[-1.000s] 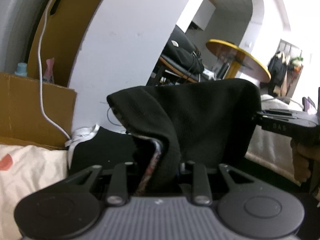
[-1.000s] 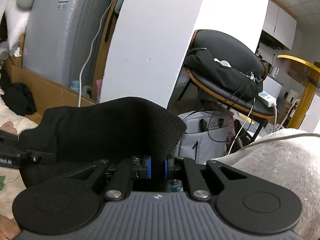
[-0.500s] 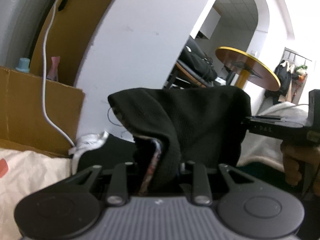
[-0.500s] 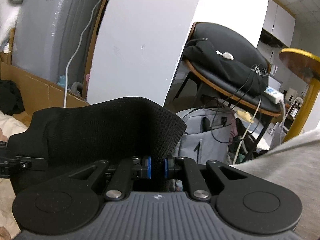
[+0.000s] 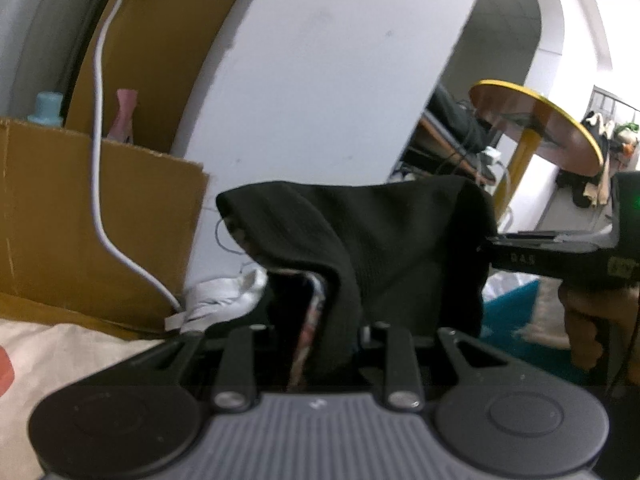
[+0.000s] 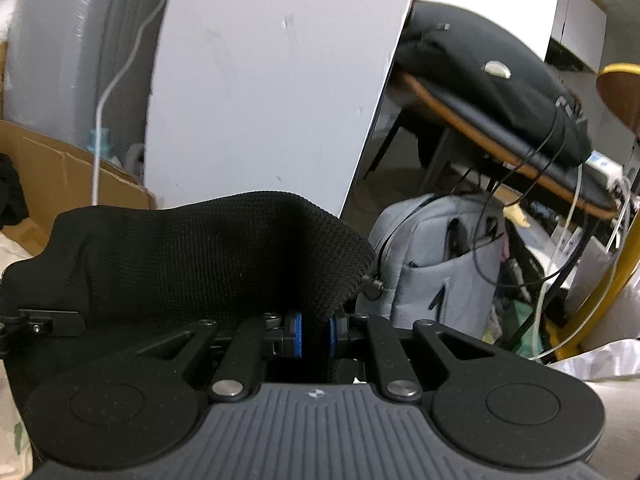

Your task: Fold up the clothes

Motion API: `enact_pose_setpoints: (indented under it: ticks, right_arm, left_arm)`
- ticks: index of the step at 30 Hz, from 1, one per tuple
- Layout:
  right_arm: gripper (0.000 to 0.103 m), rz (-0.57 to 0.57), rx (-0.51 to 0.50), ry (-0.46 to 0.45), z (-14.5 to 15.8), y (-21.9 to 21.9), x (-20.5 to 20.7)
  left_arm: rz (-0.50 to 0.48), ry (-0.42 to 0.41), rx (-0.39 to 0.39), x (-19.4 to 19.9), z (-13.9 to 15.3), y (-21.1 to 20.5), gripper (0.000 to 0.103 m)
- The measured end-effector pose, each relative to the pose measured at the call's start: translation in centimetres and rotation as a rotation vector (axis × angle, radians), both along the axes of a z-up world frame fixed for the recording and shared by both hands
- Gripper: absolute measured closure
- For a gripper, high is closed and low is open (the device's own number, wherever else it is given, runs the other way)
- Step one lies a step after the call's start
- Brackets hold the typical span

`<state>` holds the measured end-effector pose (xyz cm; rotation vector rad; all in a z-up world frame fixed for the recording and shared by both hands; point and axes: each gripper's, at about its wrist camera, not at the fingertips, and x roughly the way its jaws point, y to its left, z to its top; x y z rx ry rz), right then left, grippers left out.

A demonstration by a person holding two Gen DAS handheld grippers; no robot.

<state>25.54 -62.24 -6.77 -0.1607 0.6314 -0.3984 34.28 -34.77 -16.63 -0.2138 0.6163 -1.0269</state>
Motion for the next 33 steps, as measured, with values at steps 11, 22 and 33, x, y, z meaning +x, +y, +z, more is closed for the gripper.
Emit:
enact_pose_setpoints:
  ticks: [11, 22, 33]
  right_arm:
    - [0.090, 0.006, 0.001, 0.087, -5.6, -2.7, 5.9]
    - [0.060, -0.167, -0.003, 0.109, -7.1, -4.3, 6.1]
    - [0.061, -0.081, 0.162, 0.032, -4.8, -2.6, 2.5]
  left_arm:
    - [0.042, 0.075, 0.006, 4.8, -4.2, -2.7, 0.068]
    - [0.208, 0.083, 0.043, 5.9, -3.0, -0.2, 0.031]
    - [0.107, -0.054, 0.023, 2.9, 0.9, -0.6, 0.067]
